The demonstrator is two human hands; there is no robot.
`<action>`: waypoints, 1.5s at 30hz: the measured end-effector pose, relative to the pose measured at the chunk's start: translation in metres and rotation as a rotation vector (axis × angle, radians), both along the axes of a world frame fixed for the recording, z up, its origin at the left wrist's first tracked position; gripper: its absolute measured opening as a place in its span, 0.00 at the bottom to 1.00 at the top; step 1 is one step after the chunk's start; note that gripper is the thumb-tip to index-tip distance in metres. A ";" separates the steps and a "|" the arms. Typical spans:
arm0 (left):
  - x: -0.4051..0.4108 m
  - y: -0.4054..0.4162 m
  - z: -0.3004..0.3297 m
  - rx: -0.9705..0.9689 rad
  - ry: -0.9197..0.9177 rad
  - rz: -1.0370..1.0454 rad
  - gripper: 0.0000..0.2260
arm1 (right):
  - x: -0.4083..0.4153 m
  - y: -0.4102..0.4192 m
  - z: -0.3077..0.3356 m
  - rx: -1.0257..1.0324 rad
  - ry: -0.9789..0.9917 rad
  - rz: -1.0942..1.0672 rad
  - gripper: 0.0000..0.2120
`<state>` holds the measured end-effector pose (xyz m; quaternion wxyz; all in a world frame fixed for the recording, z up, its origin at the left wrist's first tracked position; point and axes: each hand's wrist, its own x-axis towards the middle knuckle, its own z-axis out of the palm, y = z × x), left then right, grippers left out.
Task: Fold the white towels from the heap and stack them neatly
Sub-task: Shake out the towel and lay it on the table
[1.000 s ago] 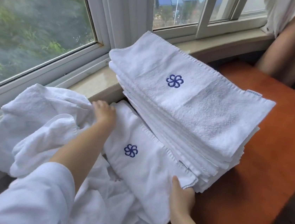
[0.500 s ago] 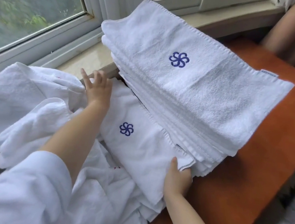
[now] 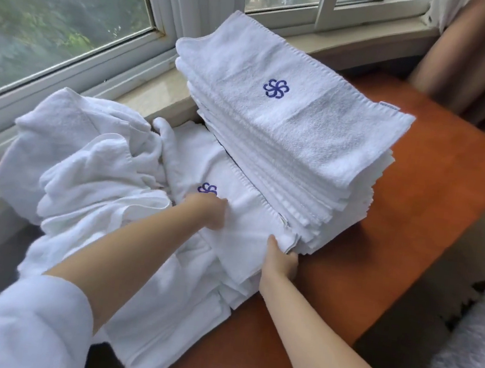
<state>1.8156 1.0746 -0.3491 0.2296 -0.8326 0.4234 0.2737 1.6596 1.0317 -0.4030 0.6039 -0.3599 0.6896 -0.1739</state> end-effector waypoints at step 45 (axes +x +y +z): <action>-0.061 0.214 0.094 -0.790 -0.250 0.952 0.08 | 0.038 0.090 0.081 -1.006 0.020 1.282 0.14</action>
